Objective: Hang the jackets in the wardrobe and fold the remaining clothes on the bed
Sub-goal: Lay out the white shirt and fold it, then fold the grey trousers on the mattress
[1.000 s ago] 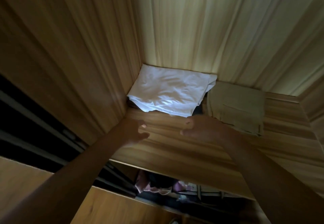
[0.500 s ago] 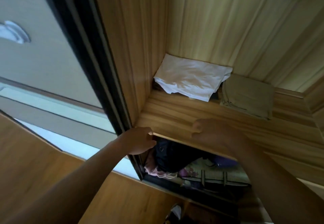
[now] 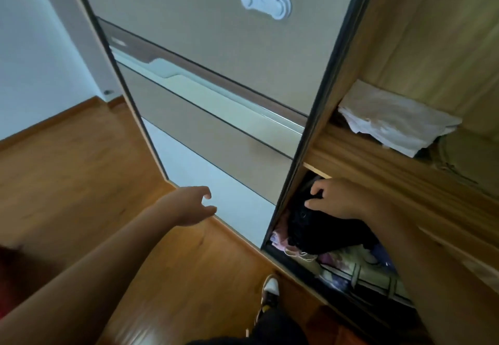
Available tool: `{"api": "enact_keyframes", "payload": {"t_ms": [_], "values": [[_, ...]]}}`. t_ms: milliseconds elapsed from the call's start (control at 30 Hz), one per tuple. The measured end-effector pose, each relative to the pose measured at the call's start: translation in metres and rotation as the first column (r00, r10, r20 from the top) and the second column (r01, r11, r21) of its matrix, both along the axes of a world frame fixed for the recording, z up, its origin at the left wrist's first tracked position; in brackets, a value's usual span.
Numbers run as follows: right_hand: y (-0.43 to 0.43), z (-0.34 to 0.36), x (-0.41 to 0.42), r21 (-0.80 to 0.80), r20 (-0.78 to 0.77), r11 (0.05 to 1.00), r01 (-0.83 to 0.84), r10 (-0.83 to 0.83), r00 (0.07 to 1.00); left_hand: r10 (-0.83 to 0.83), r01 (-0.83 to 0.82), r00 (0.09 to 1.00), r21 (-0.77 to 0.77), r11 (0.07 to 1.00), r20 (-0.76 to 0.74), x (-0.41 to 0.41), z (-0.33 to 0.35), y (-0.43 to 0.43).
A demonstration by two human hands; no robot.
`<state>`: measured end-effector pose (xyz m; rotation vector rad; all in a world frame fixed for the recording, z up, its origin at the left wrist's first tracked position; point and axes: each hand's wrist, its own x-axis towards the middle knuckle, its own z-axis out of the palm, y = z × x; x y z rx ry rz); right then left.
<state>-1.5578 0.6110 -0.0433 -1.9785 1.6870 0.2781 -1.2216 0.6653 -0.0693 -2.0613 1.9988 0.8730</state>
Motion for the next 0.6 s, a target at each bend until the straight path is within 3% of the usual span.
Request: {"api": "enact_keyframes", "payload": {"t_ms": [333,467,600], "values": [[-0.039,-0.009,0.22,0.025,-0.095,0.912,-0.409,0.41,0.907,0.395,-0.395,0.919,0.044,0.918,0.01,0.174,-0.013,0.073],[-0.06,-0.019,0.329,0.028,-0.112,0.806,-0.592,0.591,0.799,0.585,-0.585,0.811,0.054,0.809,0.018,0.237,-0.024,0.101],[-0.079,-0.028,0.445,0.047,-0.091,0.638,-0.768,0.769,0.633,0.757,-0.757,0.653,0.031,0.652,0.033,0.293,-0.035,0.126]]}}
